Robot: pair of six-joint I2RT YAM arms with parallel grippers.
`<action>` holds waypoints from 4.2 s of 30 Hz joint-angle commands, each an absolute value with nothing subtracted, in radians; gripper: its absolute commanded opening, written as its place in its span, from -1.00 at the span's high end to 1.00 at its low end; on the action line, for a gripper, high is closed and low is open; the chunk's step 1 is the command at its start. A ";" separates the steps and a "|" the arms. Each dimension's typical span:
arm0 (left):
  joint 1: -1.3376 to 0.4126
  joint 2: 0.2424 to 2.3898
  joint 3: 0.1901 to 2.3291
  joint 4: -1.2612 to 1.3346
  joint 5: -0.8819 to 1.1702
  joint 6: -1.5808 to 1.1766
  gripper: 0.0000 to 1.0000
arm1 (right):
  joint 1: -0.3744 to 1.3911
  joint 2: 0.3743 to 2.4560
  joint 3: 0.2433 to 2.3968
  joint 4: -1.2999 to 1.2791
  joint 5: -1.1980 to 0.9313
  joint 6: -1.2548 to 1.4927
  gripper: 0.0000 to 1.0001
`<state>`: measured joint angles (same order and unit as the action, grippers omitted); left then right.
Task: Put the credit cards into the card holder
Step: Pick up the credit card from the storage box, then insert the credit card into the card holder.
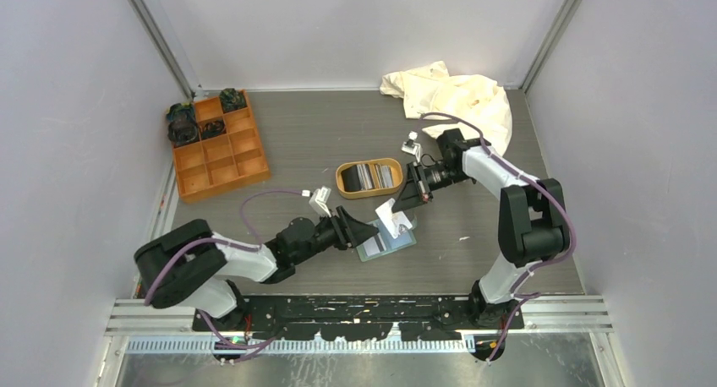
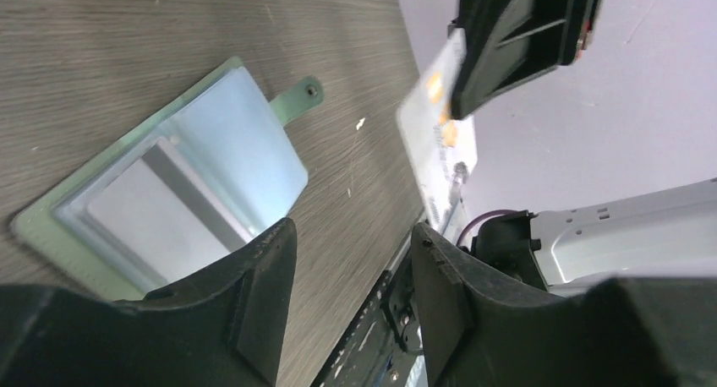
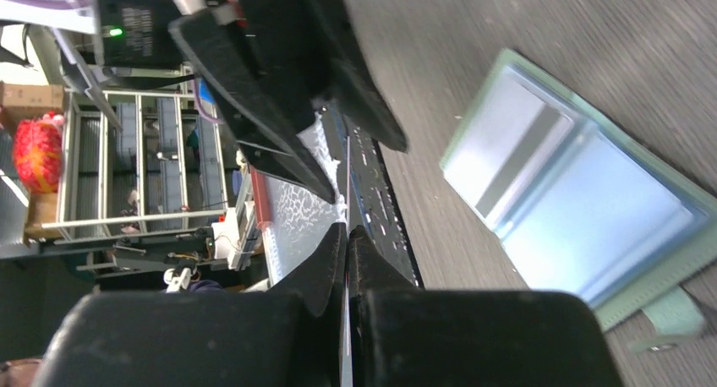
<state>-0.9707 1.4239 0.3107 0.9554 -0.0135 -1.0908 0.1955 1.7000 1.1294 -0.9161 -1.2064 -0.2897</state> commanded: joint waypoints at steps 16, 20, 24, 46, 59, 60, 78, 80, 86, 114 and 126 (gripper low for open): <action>-0.994 1.532 0.355 1.423 0.019 -1.076 -0.07 | 0.202 1.554 1.144 -1.008 -1.356 -0.436 0.97; -0.992 1.518 0.334 1.424 0.026 -1.073 -0.05 | 0.200 1.553 1.176 -1.126 -1.380 -0.562 0.97; -0.990 1.479 0.300 1.419 0.036 -1.060 -0.03 | 0.201 1.547 1.187 -1.177 -1.379 -0.615 0.97; -0.973 1.333 0.400 1.052 0.152 -0.998 0.24 | 0.274 1.543 1.179 -1.180 -1.335 -0.641 0.97; -0.943 1.378 0.350 1.207 0.227 -1.021 1.00 | 0.313 1.547 1.214 -1.172 -1.227 -0.623 0.45; -0.937 1.377 0.333 1.218 0.218 -1.029 1.00 | 0.311 1.542 1.223 -1.150 -1.161 -0.589 0.35; -0.929 1.300 0.224 0.839 -0.055 -1.156 1.00 | 0.331 1.434 0.930 -0.703 -0.652 -1.009 -0.99; -0.929 1.300 0.220 0.843 -0.075 -1.150 1.00 | 0.351 1.482 0.938 -0.667 -0.613 -1.005 -0.99; -0.922 1.346 0.242 0.865 -0.059 -1.142 1.00 | 0.405 1.583 0.965 -0.647 -0.519 -1.067 -0.99; -0.843 1.799 0.296 1.271 0.123 -1.292 1.00 | 0.494 1.669 0.982 -0.762 -0.414 -1.154 -0.58; -0.844 1.885 0.334 1.289 0.140 -1.308 1.00 | 0.494 1.666 0.990 -0.780 -0.411 -1.132 -0.60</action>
